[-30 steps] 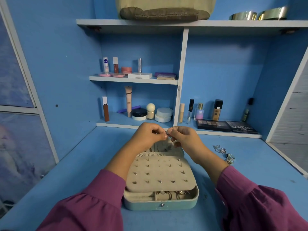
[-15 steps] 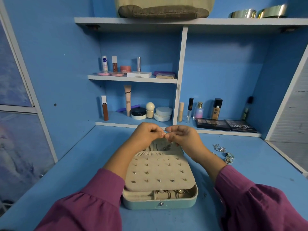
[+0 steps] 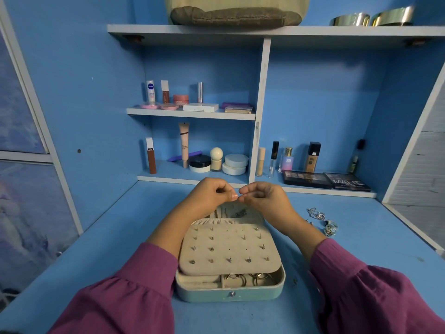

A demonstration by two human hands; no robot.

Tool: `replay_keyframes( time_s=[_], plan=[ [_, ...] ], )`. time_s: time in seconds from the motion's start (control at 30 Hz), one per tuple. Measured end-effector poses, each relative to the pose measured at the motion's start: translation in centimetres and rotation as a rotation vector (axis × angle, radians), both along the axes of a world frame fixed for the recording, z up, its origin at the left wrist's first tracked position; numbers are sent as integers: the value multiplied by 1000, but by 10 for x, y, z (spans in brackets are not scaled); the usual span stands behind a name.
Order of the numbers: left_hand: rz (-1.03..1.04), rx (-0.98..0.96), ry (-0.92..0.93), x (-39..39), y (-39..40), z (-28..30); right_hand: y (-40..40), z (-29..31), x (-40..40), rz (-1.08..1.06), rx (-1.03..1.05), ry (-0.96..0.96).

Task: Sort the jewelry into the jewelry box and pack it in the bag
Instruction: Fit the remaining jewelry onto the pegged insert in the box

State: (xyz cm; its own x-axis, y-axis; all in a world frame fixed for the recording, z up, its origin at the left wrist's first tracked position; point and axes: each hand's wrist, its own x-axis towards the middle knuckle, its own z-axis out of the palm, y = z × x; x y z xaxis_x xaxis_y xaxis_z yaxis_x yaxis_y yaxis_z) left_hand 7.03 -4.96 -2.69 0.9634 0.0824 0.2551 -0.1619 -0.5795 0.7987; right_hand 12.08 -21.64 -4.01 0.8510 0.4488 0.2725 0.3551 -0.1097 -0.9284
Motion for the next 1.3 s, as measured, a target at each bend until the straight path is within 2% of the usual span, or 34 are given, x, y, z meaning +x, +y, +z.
replay_keyframes(
  time_s=[0.37,0.53,0.63,0.87,1.0,1.1,1.23,1.3],
  plan=[
    [29,38,43,3,1,-1,-1,-4,3,-104,-86,-157],
    [55,116,84,10,4,-6,1,-4,7,-139,-455,-329],
    [20,131,87,10,3,-6,7,-3,10,-142,-556,-402],
    [71,230,41,12,6,-8,19,-2,17,-150,-348,-327],
    [126,249,26,12,9,-9,23,-1,18,-114,-166,-189],
    [118,312,53,10,7,-7,23,0,21,-110,-194,-176],
    [113,422,101,9,5,-7,23,-3,23,-130,-387,-215],
    [112,462,111,9,5,-7,23,-3,24,-126,-403,-221]
  ],
)
